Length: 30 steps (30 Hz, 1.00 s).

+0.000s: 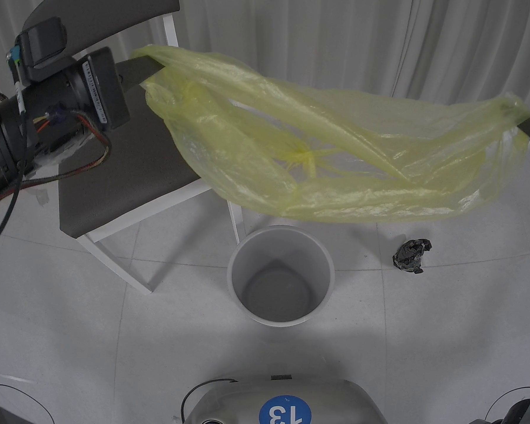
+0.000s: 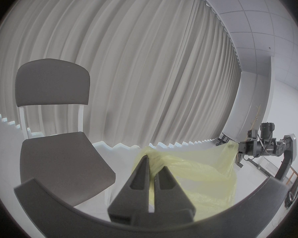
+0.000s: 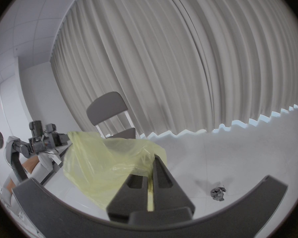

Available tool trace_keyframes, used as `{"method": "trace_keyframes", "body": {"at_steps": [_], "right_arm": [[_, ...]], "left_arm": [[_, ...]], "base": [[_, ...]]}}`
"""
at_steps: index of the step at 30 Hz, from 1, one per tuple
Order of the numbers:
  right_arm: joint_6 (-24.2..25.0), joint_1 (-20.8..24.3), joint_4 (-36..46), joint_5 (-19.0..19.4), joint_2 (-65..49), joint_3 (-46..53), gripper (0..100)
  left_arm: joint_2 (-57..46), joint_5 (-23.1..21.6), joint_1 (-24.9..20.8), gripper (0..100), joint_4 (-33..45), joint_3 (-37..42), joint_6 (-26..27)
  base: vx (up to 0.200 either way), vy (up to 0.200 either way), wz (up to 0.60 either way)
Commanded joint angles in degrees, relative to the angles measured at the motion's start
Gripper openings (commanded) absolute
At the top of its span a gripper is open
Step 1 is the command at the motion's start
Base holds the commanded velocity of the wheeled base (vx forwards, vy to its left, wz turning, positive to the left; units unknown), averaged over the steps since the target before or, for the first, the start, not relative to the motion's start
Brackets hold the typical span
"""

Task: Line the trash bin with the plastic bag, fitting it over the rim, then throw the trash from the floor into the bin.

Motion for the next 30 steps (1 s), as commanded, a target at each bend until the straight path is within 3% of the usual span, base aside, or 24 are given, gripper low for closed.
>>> {"method": "trace_keyframes", "body": {"at_steps": [1, 10, 15, 25, 30], "right_arm": [[-0.1, 0.4, 0.7, 1.1, -0.2, -3.0, 0], [-1.2, 1.0, 0.5, 5.0, -0.4, -2.7, 0], [-3.0, 2.5, 0.9, 5.2, 1.1, -1.2, 0], [-3.3, 2.7, 4.6, 5.5, 8.8, 0.6, 0], [-3.1, 2.3, 4.4, 8.6, 13.4, 1.6, 0]], "left_arm": [[-0.7, 0.6, -0.5, 0, -0.1, 0.1, 0.0], [0.5, 2.0, -0.8, 0, -0.3, 1.8, 0.0], [2.7, 2.9, -3.6, 0, -2.2, 5.3, -0.2], [7.4, 5.9, -5.2, 0, -5.5, 8.8, -2.9], [9.6, 5.9, -4.5, 0, -5.6, 10.6, -3.4]], "base": [[0.0, 0.0, 0.0], [0.0, 0.0, 0.0], [0.0, 0.0, 0.0], [0.0, 0.0, 0.0], [0.0, 0.0, 0.0]]}}
